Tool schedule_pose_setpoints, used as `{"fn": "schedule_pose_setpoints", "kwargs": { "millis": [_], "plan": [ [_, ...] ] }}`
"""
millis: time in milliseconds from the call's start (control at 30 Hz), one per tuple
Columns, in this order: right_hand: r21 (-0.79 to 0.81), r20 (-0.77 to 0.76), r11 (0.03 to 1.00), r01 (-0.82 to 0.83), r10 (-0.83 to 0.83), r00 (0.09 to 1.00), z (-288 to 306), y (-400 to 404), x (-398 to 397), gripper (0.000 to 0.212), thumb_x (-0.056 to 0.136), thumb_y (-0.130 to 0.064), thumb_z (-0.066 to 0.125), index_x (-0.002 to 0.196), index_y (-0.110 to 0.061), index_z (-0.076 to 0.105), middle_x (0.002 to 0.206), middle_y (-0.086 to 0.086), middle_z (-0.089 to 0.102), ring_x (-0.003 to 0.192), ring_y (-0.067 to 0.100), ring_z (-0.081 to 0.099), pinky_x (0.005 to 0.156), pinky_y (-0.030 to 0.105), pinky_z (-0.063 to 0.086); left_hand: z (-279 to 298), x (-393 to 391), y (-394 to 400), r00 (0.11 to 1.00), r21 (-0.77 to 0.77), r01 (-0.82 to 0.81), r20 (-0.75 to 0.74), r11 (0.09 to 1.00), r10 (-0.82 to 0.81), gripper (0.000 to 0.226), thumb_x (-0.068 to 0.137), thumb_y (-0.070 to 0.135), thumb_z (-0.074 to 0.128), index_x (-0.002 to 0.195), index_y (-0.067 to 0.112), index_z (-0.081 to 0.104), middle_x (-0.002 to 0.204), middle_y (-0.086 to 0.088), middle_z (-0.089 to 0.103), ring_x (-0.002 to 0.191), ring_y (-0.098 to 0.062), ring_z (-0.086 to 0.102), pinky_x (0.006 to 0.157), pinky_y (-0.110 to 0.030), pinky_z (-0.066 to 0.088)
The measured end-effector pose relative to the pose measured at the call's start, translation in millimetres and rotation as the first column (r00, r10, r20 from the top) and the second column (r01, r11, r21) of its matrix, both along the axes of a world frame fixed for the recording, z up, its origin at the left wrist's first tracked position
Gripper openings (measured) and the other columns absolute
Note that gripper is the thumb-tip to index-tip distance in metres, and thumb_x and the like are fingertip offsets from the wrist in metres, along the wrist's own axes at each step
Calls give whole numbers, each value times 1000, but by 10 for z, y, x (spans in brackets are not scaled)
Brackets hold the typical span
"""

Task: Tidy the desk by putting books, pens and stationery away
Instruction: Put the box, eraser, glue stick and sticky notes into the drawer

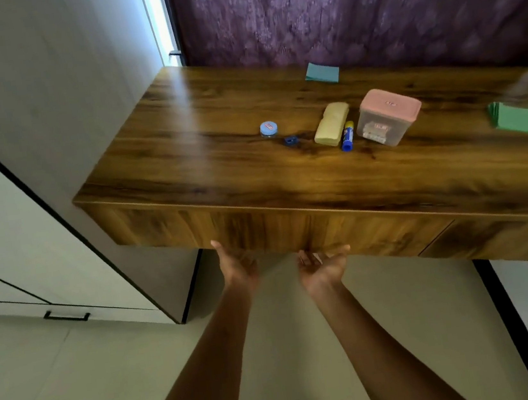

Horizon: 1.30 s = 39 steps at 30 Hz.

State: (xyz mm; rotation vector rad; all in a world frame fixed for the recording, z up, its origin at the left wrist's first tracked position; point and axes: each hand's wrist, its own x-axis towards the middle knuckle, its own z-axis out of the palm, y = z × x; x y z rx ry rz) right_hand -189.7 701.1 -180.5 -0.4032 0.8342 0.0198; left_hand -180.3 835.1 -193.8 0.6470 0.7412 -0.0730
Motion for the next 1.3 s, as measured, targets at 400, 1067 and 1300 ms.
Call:
{"fn": "schedule_pose_setpoints", "kwargs": {
  "millis": [400, 1067, 1300],
  "plan": [
    [136, 70, 990, 48, -58, 996, -391, -7, 175, 98, 77, -72, 52, 146, -7, 28, 156, 13, 20, 144, 32, 20, 116, 46, 25, -451, 345, 90, 997, -242, -51, 49, 969, 65, 80, 87, 69, 36, 150, 21, 24, 154, -13, 31, 138, -34, 34, 113, -46, 30],
    [-466, -219, 885, 14, -130, 967, 139, 267, -1289, 68, 89, -54, 52, 136, -7, 40, 136, 17, 51, 123, 33, 51, 100, 42, 40, 339, -1098, 113, 988, 897, -121, 69, 425, 136, 86, 88, 52, 54, 153, 19, 9, 160, -10, 4, 147, -31, 11, 117, -50, 14],
    [-857, -175, -513, -48, 202, 963, 694, 230, -1688, 47, 89, -35, 61, 129, -12, 52, 130, 8, 54, 125, 25, 46, 104, 38, 37, 524, -1617, 169, 910, 903, 58, -223, -426, -350, 47, 95, 52, 38, 125, 21, 58, 150, -10, 38, 148, -31, 6, 120, -49, -2]
  ]
}}
